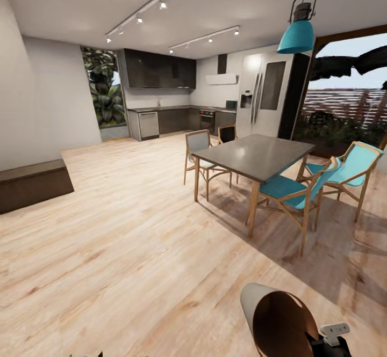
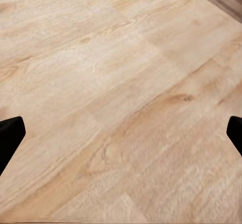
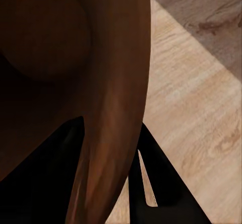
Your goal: Put the three can of soda from the living room inside the tash can in the kitchen.
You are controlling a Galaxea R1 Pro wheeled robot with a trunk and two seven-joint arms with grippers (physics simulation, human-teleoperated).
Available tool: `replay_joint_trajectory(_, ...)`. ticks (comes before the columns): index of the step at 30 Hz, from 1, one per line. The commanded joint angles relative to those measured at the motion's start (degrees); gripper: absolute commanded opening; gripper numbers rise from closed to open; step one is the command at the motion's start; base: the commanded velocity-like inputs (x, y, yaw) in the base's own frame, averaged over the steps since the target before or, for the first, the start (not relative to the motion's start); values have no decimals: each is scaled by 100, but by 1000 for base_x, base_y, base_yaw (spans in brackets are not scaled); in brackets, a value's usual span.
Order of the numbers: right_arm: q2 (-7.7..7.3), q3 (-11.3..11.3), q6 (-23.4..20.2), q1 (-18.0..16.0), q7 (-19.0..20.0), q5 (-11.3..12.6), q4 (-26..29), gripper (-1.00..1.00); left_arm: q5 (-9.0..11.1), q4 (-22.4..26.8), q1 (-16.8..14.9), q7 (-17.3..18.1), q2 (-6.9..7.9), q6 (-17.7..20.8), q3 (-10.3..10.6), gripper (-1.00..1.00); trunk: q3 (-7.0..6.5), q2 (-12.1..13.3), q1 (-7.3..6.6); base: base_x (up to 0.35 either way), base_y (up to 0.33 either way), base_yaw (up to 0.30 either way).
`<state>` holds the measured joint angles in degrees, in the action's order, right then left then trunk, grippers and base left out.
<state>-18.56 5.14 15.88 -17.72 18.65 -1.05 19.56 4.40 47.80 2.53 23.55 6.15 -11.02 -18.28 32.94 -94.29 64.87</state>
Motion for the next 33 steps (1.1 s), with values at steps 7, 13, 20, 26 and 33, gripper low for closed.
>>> replay_joint_trajectory(7,2,31,0,-3,7,33,13,-100,0,13,1,6,0,-3,0,100,-33,0,0,-78,-258,225)
replay_joint_trajectory(13,2,31,1,-3,7,28,13,-100,0,17,1,14,4,-10,0,100,-61,0,0,-28,-79,225)
replay_joint_trajectory(20,9,27,2,-3,7,27,9,-100,0,16,2,3,0,-82,0,100,-93,0,0,-188,-12,225)
replay_joint_trajectory(26,10,23,1,-3,6,30,5,-100,0,11,2,8,1,-228,0,100,-121,0,0,-311,-1,225)
replay_joint_trajectory(33,11,24,1,-3,6,30,4,-100,0,10,2,9,1,-251,0,100,-154,0,0,-324,0,225)
